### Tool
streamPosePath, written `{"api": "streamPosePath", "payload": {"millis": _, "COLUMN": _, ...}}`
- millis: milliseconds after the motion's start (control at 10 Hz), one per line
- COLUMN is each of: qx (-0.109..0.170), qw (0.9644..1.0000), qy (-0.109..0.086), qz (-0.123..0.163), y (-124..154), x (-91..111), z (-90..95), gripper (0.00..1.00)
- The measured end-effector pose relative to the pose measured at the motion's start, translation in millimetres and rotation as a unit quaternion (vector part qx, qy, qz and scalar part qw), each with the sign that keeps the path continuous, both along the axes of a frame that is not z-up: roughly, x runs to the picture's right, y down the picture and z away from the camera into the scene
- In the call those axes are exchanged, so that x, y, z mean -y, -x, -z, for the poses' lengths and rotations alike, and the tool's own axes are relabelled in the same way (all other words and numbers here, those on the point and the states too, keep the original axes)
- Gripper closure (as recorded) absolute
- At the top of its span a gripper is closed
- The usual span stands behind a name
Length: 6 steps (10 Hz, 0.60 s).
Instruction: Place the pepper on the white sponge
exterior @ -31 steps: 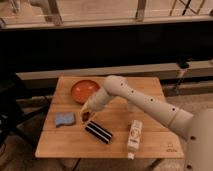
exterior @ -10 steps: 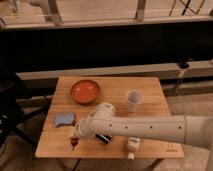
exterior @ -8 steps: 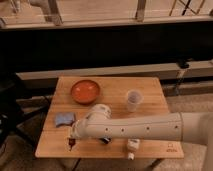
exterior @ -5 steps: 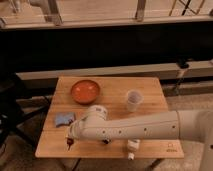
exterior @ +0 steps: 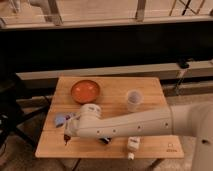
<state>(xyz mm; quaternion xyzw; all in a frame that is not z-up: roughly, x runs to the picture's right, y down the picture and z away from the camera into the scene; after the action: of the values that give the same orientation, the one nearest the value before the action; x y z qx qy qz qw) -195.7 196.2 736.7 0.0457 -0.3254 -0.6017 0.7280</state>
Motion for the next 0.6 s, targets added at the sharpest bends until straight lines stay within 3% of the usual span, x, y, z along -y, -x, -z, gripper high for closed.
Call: {"api": "streamPosePath", "payload": {"millis": 600, "qx": -0.013, "qw": 0.9995, "qy": -0.027, "qz": -0.008, "y": 19, "x": 20, "z": -13.2, "gripper": 1.00}}
